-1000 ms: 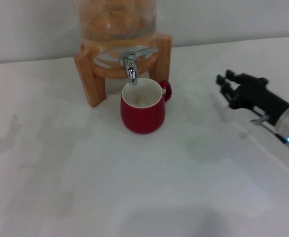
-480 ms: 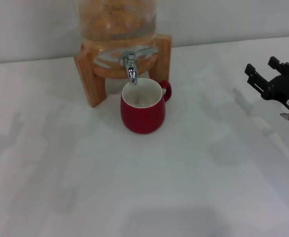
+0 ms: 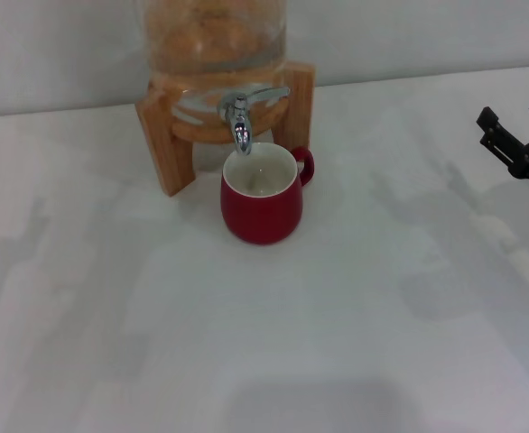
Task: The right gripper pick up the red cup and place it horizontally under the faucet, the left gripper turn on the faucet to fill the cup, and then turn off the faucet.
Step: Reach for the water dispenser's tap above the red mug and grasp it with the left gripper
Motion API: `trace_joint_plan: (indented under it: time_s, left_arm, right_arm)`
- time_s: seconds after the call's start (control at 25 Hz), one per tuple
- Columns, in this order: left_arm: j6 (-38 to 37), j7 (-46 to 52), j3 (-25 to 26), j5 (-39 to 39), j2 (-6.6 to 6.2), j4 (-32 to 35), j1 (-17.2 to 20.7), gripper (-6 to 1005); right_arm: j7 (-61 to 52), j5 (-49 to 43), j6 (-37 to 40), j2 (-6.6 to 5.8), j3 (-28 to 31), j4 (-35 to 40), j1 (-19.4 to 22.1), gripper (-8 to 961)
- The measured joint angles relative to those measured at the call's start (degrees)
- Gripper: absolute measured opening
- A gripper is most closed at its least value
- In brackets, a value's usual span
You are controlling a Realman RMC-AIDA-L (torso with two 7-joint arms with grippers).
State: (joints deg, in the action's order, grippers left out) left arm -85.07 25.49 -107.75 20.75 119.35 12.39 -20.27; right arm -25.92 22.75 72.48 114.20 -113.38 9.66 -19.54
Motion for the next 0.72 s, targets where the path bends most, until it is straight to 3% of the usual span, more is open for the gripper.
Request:
trace_joint_plan:
  time_s: [0.72]
  left_arm:
    - [3.6, 2.4, -0.4, -1.8, -0.13, 0.0, 1.7, 866]
  right_arm:
    - [0.1, -0.3, 0.9, 1.08, 0.6, 0.3, 0.6, 852]
